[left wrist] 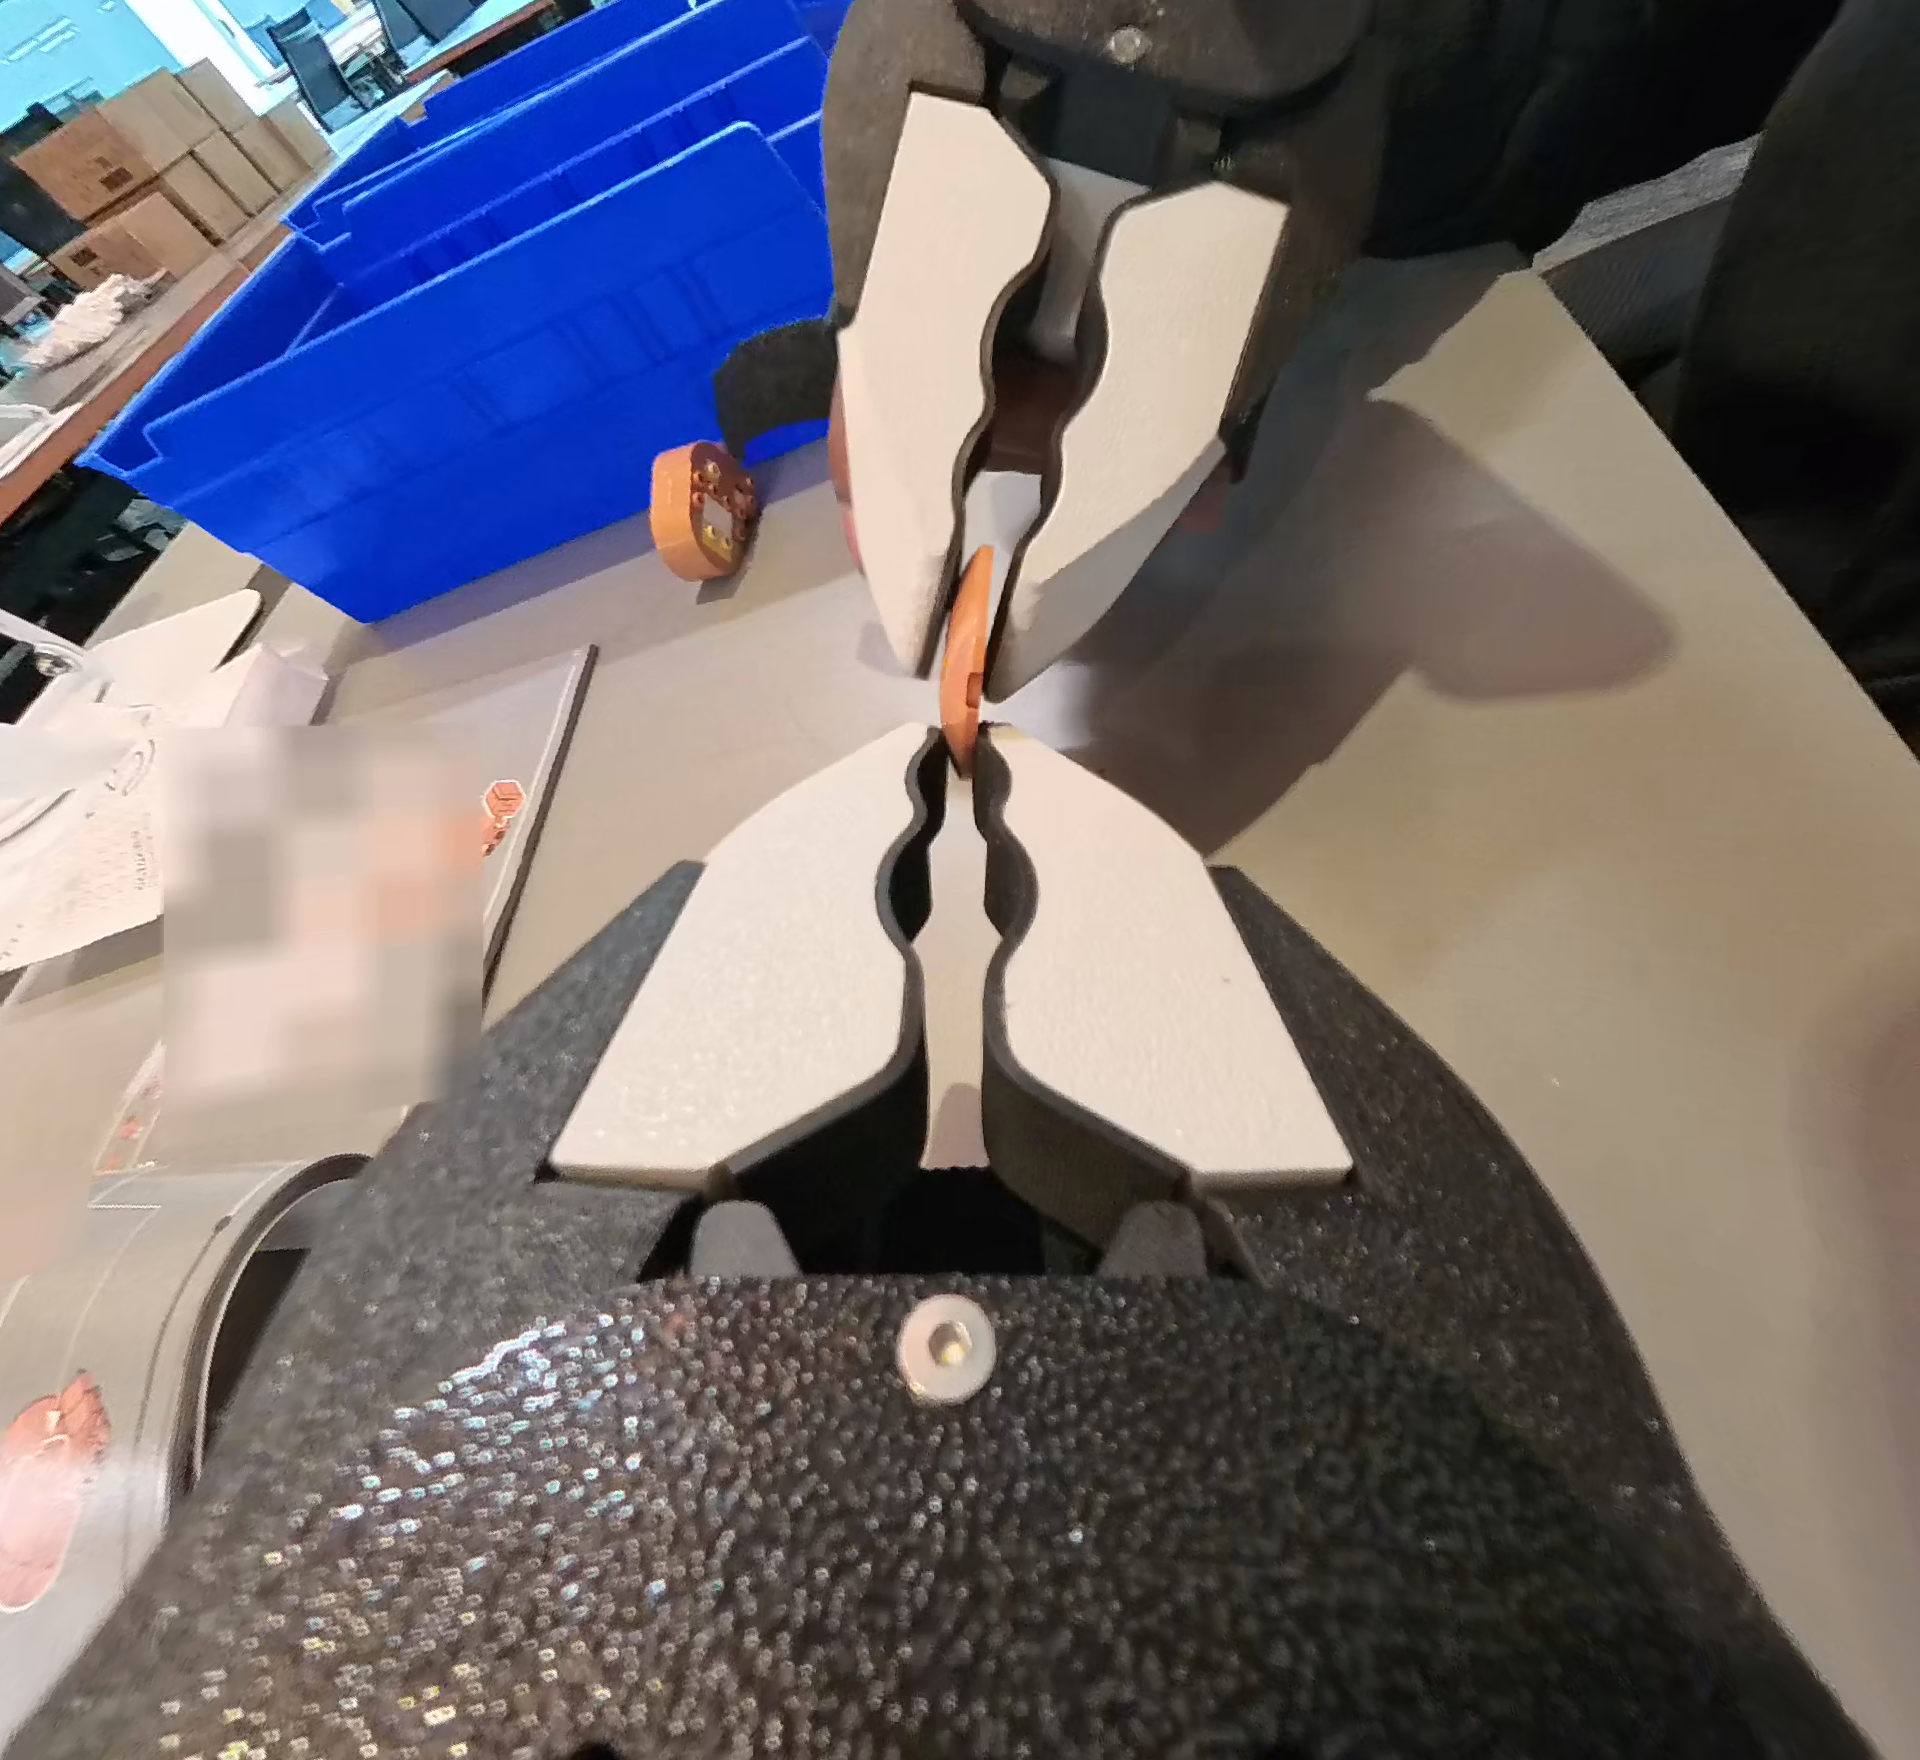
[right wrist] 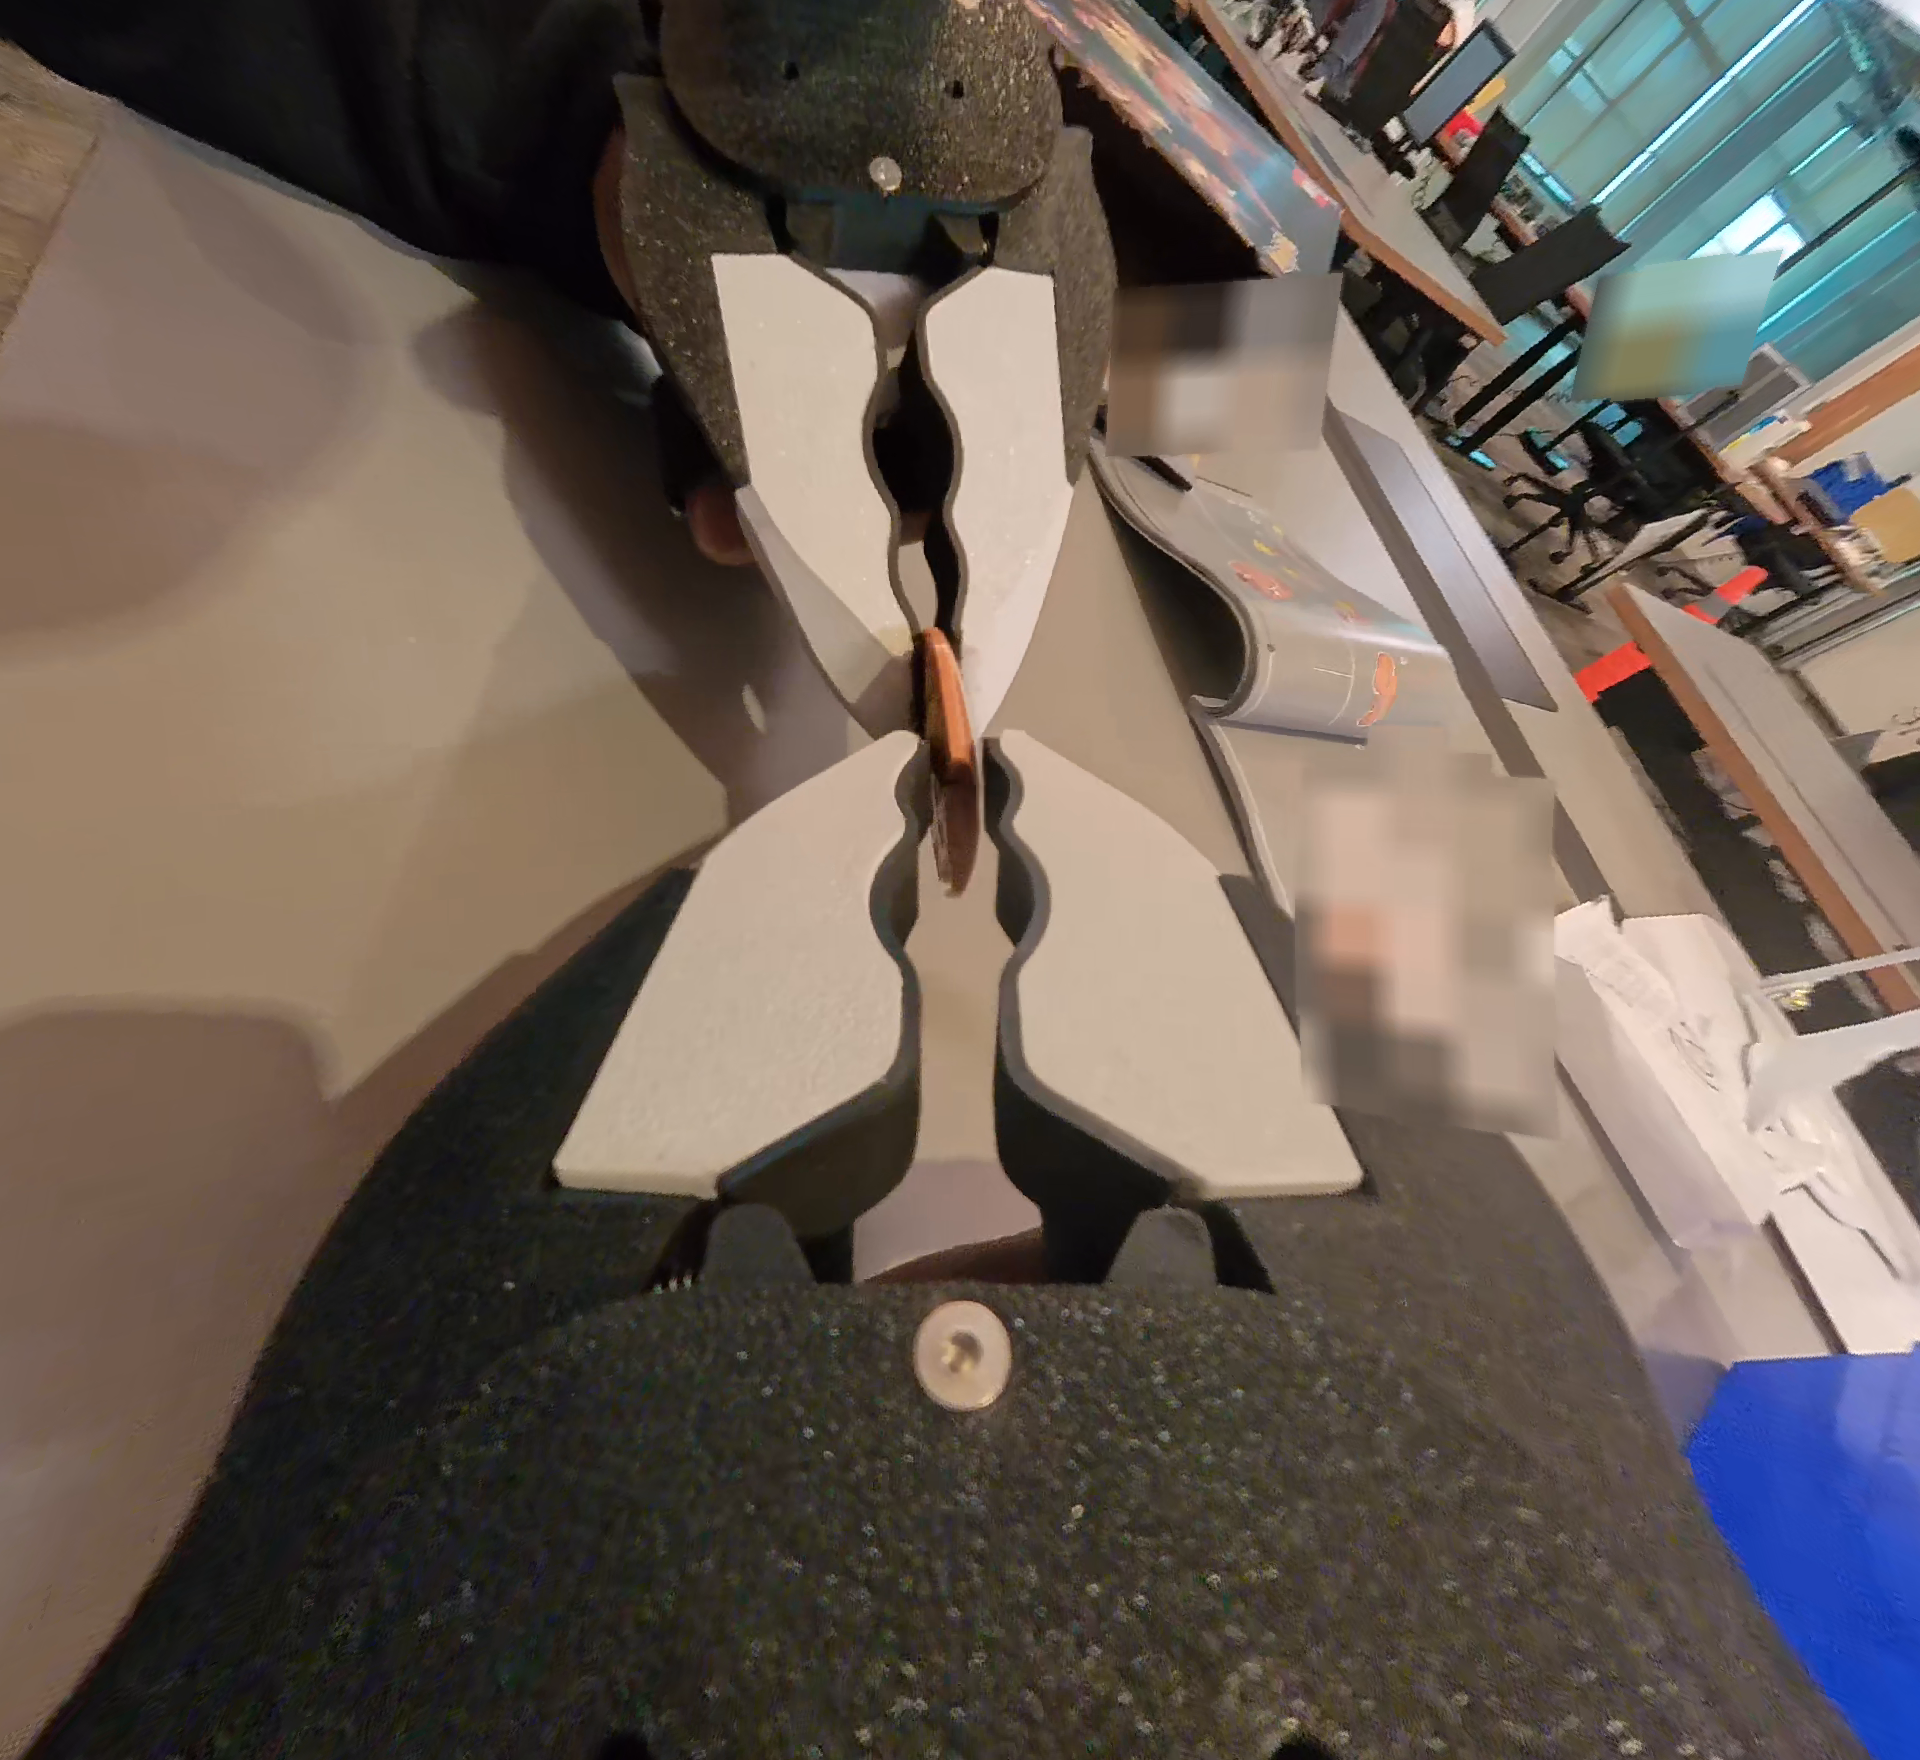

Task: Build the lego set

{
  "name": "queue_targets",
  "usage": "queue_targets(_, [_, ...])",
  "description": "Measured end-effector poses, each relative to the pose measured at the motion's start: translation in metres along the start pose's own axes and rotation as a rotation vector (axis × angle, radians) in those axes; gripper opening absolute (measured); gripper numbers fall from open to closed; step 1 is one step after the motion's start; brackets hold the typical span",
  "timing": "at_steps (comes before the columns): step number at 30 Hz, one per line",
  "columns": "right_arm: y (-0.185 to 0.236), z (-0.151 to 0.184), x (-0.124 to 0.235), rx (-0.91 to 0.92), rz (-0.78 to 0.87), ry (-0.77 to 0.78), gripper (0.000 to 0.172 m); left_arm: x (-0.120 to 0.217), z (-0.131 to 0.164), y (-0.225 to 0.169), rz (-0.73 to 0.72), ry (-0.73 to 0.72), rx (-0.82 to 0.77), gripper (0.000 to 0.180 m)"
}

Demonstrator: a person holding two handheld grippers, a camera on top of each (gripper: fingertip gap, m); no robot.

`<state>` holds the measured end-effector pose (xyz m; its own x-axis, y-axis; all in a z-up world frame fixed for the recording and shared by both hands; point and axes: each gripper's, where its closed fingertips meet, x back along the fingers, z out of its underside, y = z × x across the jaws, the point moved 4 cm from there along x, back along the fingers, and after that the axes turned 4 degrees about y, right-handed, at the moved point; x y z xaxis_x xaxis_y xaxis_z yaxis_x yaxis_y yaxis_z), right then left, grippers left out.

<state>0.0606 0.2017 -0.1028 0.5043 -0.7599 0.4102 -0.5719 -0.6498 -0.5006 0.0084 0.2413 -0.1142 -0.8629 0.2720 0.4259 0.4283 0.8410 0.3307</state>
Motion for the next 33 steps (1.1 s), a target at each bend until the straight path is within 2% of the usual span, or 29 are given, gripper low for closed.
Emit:
queue_targets(2, [-0.001,0.003,-0.002,0.021,0.025,0.018,0.024,0.000,0.000,0.001,-0.005,0.002,0.007,0.004])
queue_targets(6, [-0.007,0.010,-0.002,0.006,0.068,0.039,0.036,0.004,0.001,0.012,-0.062,-0.012,0.040,0.004])
queue_targets(11, [-0.028,0.016,0.001,-0.158,0.114,-0.013,0.038,0.014,0.006,0.037,-0.241,-0.003,0.035,0.004])
queue_targets(15, [-0.045,0.010,-0.002,-0.288,0.137,-0.115,0.038,0.023,0.012,0.056,-0.438,0.023,-0.034,0.004])
queue_targets(18, [-0.054,0.001,-0.005,-0.359,0.137,-0.203,0.037,0.025,0.016,0.062,-0.512,0.021,-0.049,0.004])
queue_targets(24, [-0.069,0.006,-0.017,-0.588,0.079,-0.291,0.033,0.029,0.019,0.078,-0.567,-0.060,0.004,0.004])
queue_targets(28, [-0.083,0.011,-0.018,-0.705,0.073,-0.337,0.032,0.029,0.015,0.084,-0.554,-0.121,0.006,0.004])
queue_targets(33, [-0.083,0.011,-0.014,-0.719,0.047,-0.372,0.031,0.025,0.011,0.083,-0.476,-0.178,0.014,0.004])
